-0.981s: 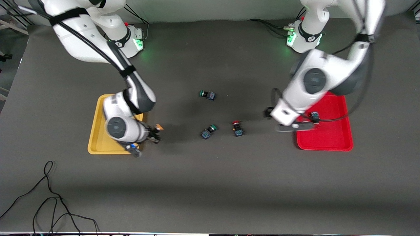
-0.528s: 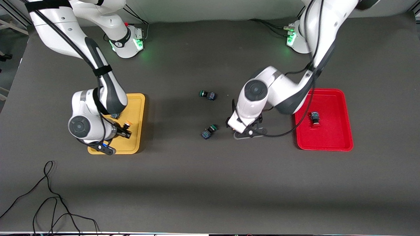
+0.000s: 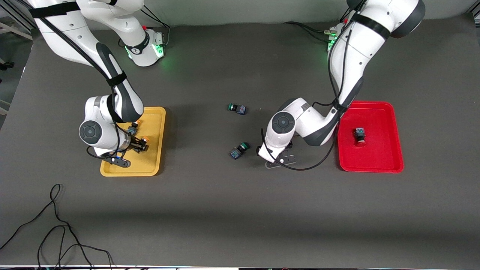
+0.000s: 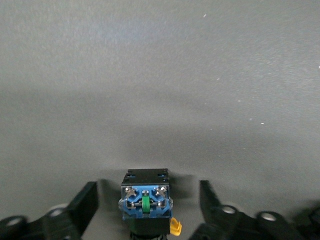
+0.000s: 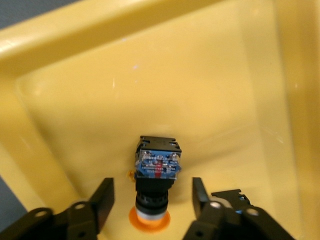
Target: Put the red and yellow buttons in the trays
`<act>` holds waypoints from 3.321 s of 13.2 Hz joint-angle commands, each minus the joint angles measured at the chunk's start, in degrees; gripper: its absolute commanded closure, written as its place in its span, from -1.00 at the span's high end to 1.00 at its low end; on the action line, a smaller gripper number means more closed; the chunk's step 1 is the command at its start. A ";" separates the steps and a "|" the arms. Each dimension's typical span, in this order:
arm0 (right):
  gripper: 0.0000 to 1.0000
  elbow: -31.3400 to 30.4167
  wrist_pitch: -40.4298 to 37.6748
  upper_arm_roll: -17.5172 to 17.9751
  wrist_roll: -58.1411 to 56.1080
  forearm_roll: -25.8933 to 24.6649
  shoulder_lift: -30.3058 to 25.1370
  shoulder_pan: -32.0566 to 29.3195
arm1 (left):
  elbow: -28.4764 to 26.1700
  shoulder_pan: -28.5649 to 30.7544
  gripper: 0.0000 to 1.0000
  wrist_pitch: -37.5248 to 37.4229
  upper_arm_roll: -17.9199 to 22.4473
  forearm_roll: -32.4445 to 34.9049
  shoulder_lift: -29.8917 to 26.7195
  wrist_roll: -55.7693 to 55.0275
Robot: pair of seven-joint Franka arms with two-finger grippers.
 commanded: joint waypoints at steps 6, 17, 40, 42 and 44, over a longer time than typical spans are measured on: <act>1.00 5.11 -16.28 0.15 -2.33 -0.02 -14.97 -0.05 | 4.36 -0.74 -0.46 -9.46 0.65 -1.04 -2.16 -2.69; 1.00 9.13 -36.42 1.65 -22.21 -0.02 -38.99 -4.35 | -10.72 24.63 -0.56 -30.51 0.12 -15.12 -29.74 41.72; 1.00 17.59 -38.54 2.44 -22.47 -1.16 -32.57 -3.04 | -2.85 45.32 1.00 -41.20 -1.02 -10.53 -35.38 70.08; 1.00 18.82 -38.63 2.09 -22.47 -1.16 -32.31 -3.21 | -1.69 45.32 1.00 -43.33 -0.76 -15.45 -40.20 70.00; 1.00 19.78 -38.72 2.00 -22.47 -1.16 -32.13 -3.21 | -1.87 43.14 1.00 -44.73 -0.23 -17.31 -43.81 70.00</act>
